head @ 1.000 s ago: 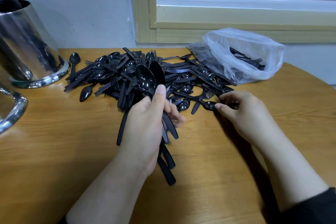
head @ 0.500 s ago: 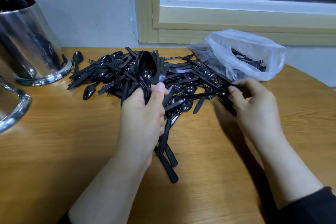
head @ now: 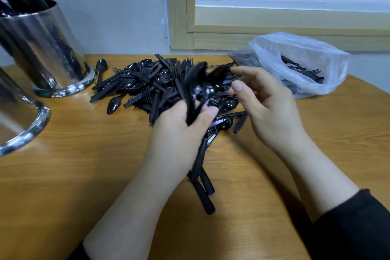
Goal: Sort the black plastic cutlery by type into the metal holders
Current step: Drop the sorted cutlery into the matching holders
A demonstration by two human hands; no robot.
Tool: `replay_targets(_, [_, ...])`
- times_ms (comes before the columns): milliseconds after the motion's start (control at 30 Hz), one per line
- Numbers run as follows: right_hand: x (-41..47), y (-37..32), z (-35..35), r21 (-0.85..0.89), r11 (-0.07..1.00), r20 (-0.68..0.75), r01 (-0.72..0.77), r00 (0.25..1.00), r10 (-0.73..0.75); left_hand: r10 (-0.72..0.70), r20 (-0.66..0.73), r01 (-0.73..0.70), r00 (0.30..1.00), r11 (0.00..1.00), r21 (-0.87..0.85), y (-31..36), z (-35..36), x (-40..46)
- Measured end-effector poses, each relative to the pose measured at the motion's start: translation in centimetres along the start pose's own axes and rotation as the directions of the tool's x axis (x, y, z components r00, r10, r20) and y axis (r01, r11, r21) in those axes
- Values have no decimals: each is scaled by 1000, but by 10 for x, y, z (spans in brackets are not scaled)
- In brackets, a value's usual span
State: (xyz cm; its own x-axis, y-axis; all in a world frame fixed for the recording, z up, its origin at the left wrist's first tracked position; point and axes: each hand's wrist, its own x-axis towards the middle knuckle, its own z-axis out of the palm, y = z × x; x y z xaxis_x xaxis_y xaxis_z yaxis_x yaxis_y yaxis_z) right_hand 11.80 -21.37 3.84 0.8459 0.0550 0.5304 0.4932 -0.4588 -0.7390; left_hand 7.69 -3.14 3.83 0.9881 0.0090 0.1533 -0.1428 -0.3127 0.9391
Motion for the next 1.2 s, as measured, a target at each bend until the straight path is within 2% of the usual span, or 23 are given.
replay_targets(67, [3, 18, -5, -210, 977, 166, 25, 986, 10, -47, -74, 38, 996, 992, -118, -5, -11, 8])
replay_targets(133, [1, 30, -10, -329, 941, 325, 75, 945, 39, -72, -143, 42, 987, 979, -200, -12, -24, 16])
replay_targets(367, [2, 39, -12, -398, 916, 512, 46, 840, 180, -75, -156, 35, 985, 969, -246, -20, -39, 20])
replay_targets(533, [2, 44, -14, -421, 906, 457, 48, 874, 167, -101, -180, 43, 978, 953, -299, -21, -40, 22])
replay_targets(667, [4, 41, -15, -395, 918, 410, 40, 902, 138, -76, -183, 29, 980, 968, -250, -20, -39, 21])
replay_targets(833, [6, 27, -30, -264, 963, 340, 57, 940, 37, -22, -155, -7, 988, 984, -181, -16, -38, 21])
replay_targets(1000, [1, 10, -24, -148, 977, 274, 153, 956, -108, 51, -4, -51, 999, 996, -78, -11, -32, 15])
replay_targets(1133, [-4, -1, 2, -164, 961, 148, 224, 968, -201, -33, 240, 26, 970, 999, 31, -8, -29, 8])
replay_targets(1200, [-7, -8, 14, -134, 973, 51, 189, 982, -184, -53, 292, 20, 955, 993, 116, -8, -29, 7])
